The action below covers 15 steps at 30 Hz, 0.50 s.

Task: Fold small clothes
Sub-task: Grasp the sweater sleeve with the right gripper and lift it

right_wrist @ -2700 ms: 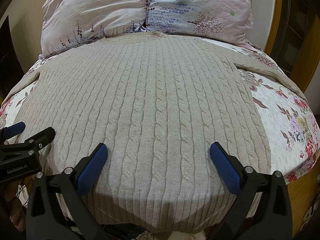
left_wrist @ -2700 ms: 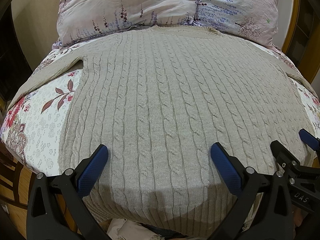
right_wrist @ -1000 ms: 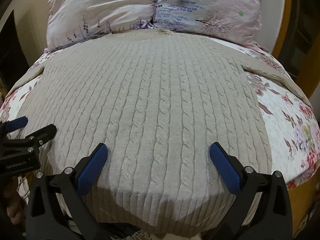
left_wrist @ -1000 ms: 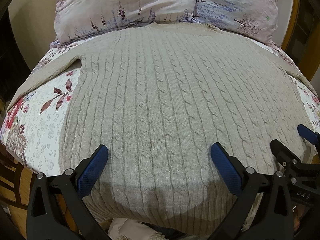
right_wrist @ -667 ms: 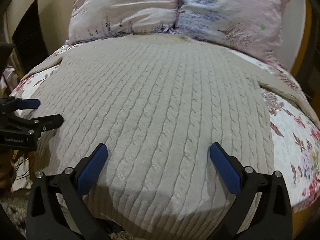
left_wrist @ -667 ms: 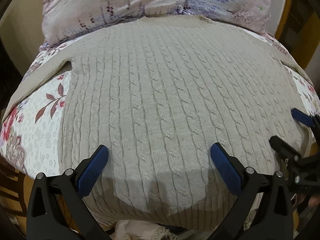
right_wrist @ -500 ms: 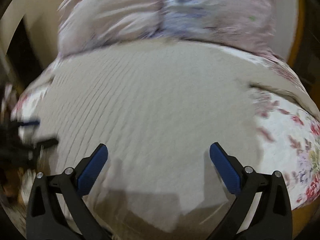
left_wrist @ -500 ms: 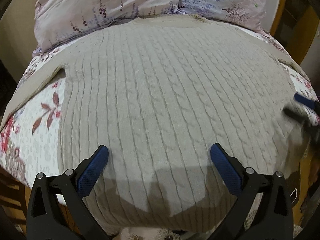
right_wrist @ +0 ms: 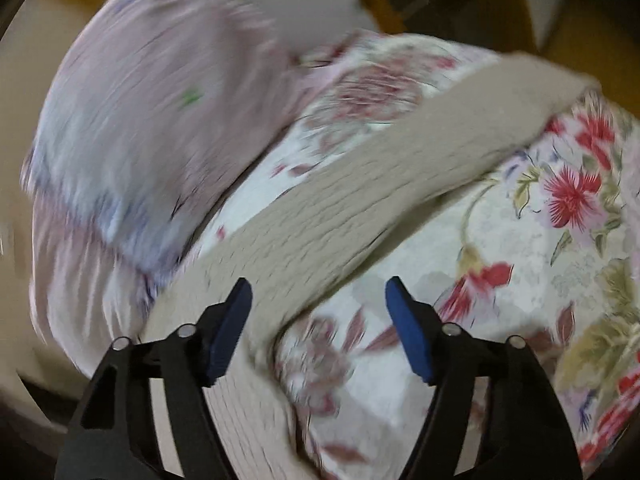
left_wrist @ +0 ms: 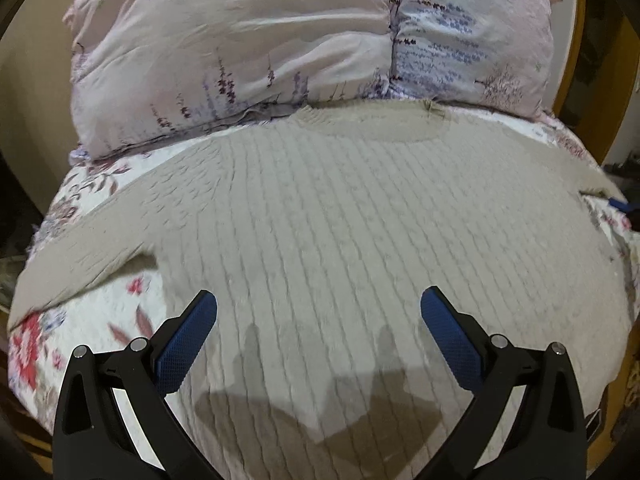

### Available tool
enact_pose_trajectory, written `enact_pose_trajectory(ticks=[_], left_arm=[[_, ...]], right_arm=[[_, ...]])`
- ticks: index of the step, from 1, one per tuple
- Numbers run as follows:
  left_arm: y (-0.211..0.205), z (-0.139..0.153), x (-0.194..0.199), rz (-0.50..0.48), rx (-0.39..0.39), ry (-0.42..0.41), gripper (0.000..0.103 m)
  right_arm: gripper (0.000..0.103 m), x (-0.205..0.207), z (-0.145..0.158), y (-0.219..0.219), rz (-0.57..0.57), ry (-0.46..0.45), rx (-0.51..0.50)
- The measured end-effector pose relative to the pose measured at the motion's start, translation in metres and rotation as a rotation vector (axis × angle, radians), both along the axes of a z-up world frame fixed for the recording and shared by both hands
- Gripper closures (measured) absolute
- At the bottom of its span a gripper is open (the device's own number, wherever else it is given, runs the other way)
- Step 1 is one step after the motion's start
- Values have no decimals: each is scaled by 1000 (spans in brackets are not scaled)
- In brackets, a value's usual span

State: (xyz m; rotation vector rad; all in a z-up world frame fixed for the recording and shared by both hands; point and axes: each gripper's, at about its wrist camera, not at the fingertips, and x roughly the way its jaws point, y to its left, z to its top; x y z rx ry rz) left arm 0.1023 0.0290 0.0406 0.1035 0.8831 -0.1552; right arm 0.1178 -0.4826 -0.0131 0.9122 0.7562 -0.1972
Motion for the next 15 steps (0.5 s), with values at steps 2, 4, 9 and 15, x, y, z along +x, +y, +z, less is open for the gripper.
enact_pose_trajectory(ticks=[2,4,9,15], left_arm=[[1,2,6,-15,-21,-2,1],[1,3,15,-20,-23,-2,1],[5,1,36,-10,-53,30,1],[13,-2,52,9,-102,20,1]], right_arm=[[41,5,-9,-17,-50,12,46],[46,10,-16,-28,-87,23,63],[61,17,-29,-50,-171,33,89],[67,16,-29,-63,-230,33,53]])
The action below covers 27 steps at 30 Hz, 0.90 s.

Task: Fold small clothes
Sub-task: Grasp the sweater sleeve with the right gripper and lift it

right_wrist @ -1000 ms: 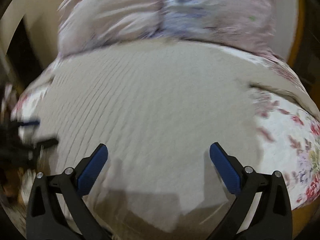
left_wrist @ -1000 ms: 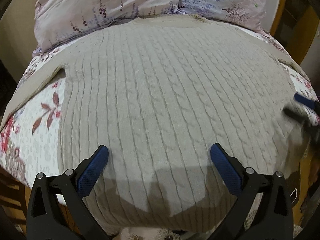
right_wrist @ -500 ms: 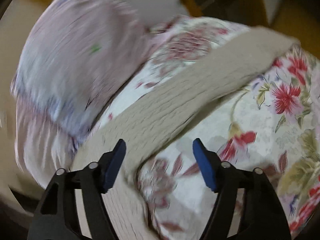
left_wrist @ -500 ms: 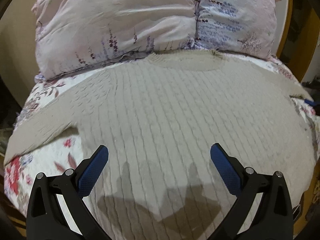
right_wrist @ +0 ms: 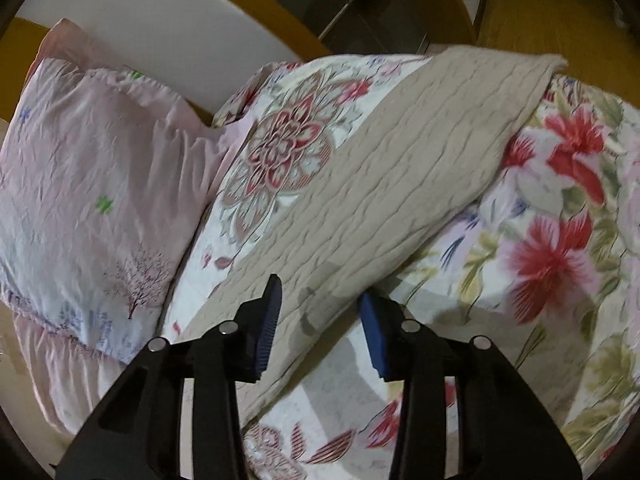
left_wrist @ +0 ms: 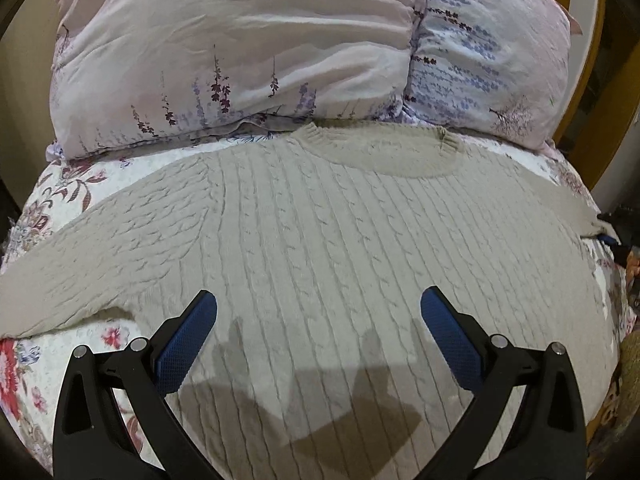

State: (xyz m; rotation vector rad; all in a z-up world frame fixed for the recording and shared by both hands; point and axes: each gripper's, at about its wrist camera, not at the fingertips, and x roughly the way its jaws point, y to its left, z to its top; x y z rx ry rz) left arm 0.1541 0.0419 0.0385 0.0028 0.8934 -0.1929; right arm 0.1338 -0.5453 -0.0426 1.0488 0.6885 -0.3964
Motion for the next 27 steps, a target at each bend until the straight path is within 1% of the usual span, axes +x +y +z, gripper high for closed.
enact_pose_trajectory(ticks=[1,2,4,5,7,11,13,17,19,20,21,22,23,25,27], left_arm=[[1,-1,2,-1,-6,1,1],[1,-1,3,-1,-11,1,1],[1,-3,7,0,-16,1,1],[1,-3,9,-3,-18,1,1],[1,-4,12,-11,-27,2,1],[1,-4,16,-22,-41,-2,1],[2,-3,18,-21,-56,-9,1],[8,-4,22,-6,-110,-10,1],[14,-4,22,9,-179,-17,1],[16,-4,22,19,-206,-19,1],[18,-4,22,29,-235,-20,1],[20,-4,23,33,-254,-20,1],[20,-4,23,33,-269,-18,1],[18,-2,23,13,-297,-20,1],[14,1,21,-25,-311,-28,1]], right_arm=[[72,0,-1,0,-6,5,-16],[75,-1,0,-1,-9,11,-30],[89,0,0,0,-9,31,-73],[91,2,1,2,-2,41,-101],[93,4,7,6,4,29,-147],[94,10,39,24,40,-31,-291],[94,12,56,36,73,-75,-337],[94,19,93,84,209,-199,-417],[94,23,104,114,298,-250,-421],[94,26,107,136,364,-276,-419],[94,29,107,157,428,-291,-417],[94,32,105,173,476,-297,-415],[94,36,100,196,549,-295,-410],[94,45,80,236,679,-256,-390],[94,52,61,262,751,-204,-377]])
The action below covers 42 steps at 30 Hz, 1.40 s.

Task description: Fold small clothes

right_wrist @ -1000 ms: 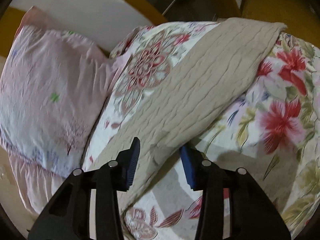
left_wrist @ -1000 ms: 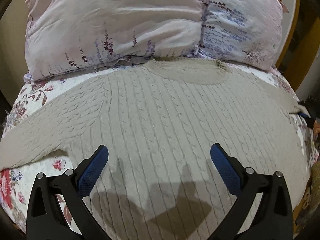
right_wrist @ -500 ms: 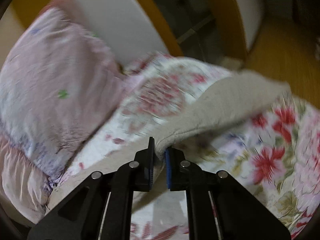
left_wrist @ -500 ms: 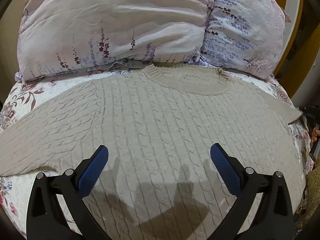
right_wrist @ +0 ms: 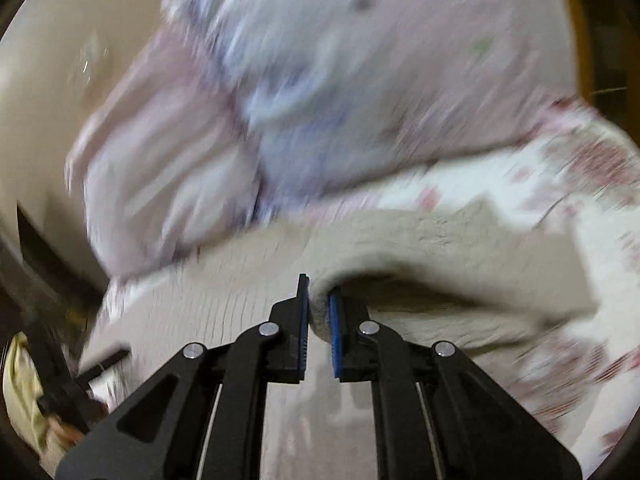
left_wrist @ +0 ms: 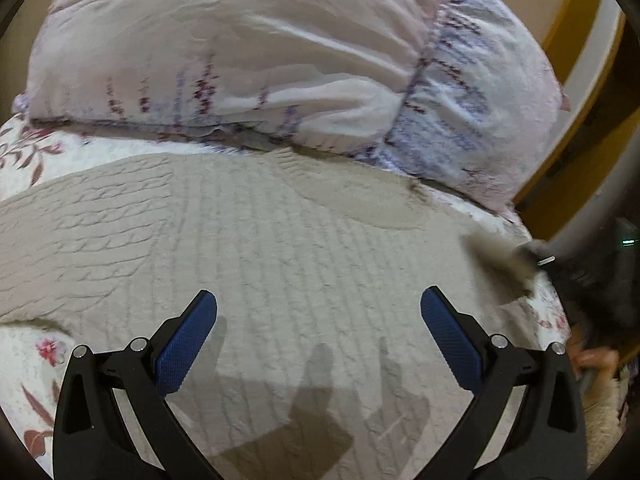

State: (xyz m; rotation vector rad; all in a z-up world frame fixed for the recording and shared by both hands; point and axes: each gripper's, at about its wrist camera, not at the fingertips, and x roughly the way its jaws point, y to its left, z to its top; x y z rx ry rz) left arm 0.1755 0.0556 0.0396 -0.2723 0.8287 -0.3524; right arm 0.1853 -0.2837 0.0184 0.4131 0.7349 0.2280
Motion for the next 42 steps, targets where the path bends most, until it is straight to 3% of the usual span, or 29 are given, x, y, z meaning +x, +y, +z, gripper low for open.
enact_pose_trajectory(ticks=[2,5,7,9,15,17,18,19,21,23,27,30,33,35,38,42], left_arm=[[-5,3,0,-30,8,-4,1],[-14,7,1,-60,4,3,1],[-18,7,5,-75,-28,24,1],[-20,5,10,-84,-75,56,1],[-17,-7,25,-67,-216,139,1],[-15,-9,28,-63,-254,151,1],[-13,-10,29,-62,-267,155,1],[-12,-10,30,-61,-280,158,1],[-7,-11,31,-57,-311,162,1],[-3,-11,31,-51,-340,163,2],[8,-12,32,-38,-417,168,8],[10,-16,34,-38,-471,193,12],[7,-24,36,-39,-506,228,14],[5,-28,38,-39,-519,249,18],[4,-35,41,-35,-542,276,20],[12,-40,45,6,-573,294,26]], right_arm=[[94,4,-21,16,25,64,-8],[81,4,-31,14,25,126,65],[51,2,-33,4,12,140,148],[44,1,-34,-14,-34,143,231],[45,-7,-42,-77,-275,153,381],[51,-7,-43,-91,-329,154,398],[56,-5,-42,-95,-354,154,399],[68,-4,-41,-100,-376,152,389],[85,0,-37,-103,-418,151,307],[89,4,-24,-96,-433,122,197],[92,5,18,-49,-329,-43,16],[88,10,37,16,-77,-127,-49],[71,17,24,88,239,-66,-112],[64,15,8,116,337,-22,-164],[52,9,-7,121,362,19,-167],[48,2,-14,82,275,102,-38]])
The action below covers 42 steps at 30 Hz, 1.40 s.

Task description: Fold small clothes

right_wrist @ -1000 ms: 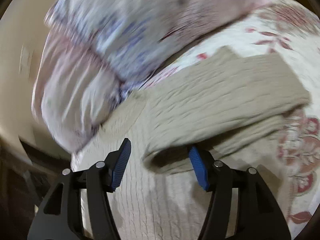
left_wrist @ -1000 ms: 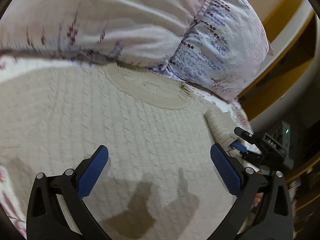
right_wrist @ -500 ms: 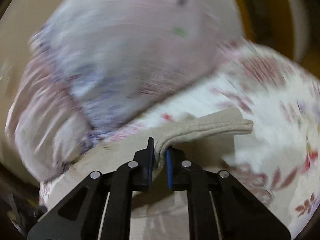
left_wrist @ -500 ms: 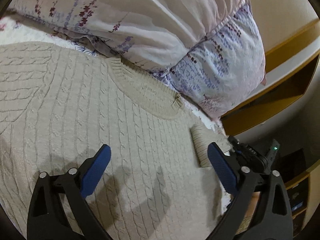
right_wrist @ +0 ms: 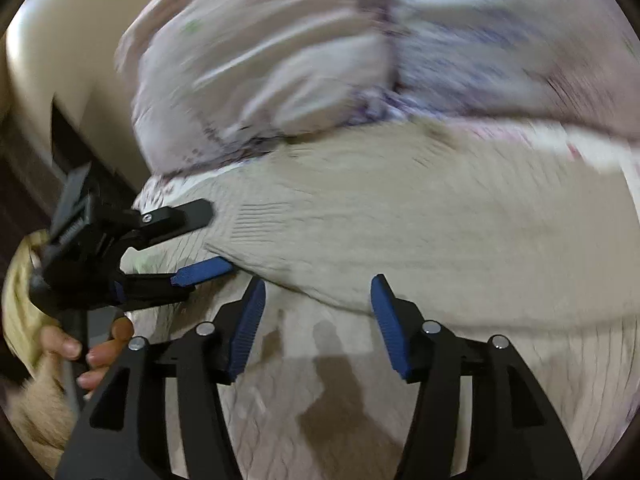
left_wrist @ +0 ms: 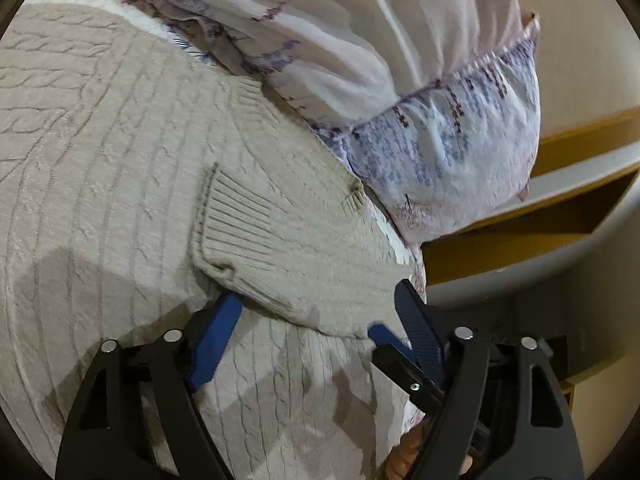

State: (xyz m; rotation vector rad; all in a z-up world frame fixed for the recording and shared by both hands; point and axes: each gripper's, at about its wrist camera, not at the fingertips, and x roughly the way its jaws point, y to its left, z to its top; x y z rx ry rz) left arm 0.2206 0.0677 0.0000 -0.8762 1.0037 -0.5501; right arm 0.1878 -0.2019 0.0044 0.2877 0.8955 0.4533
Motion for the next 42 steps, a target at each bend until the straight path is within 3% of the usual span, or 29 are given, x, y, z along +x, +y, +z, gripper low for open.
enact_pose_trajectory(ticks=[3,6,8,9,10,15,17,18,21,27,29,30,33,35,37,42], left_arm=[[9,-3,4,46,-10,22,36],[16,-7,10,84,-5,36,54],[18,-10,13,95,14,39,78],[18,-12,16,96,32,39,83],[17,-12,18,94,47,31,95],[17,8,22,87,134,-63,96],[20,18,21,90,163,-101,96],[24,23,19,102,193,-122,96],[33,26,15,120,270,-131,96],[34,5,14,101,415,-62,96],[33,4,13,101,431,-73,95],[31,6,13,94,444,-76,95],[34,10,9,95,448,-83,84],[40,15,1,93,440,-97,63],[50,22,-13,99,418,-119,52],[95,42,-59,150,377,-169,46]], right_arm=[[48,-10,-11,-40,-118,88,95],[48,-23,-22,-79,-255,134,166],[48,-31,-26,-108,-370,137,210],[48,-32,-29,-118,-415,136,226],[48,-33,-31,-128,-458,135,246],[57,-33,-37,-158,-613,122,300],[71,-31,-36,-162,-640,110,290],[88,-29,-37,-162,-642,107,283],[93,-31,-33,-153,-598,87,276],[90,-27,-34,-127,-566,105,135],[77,-29,-29,-123,-567,103,100],[66,-31,-25,-121,-565,104,89],[63,-40,-9,-108,-523,59,62],[63,-44,2,-93,-467,14,38],[63,-39,8,-76,-402,-4,22],[61,-14,0,-30,-262,21,-35]])
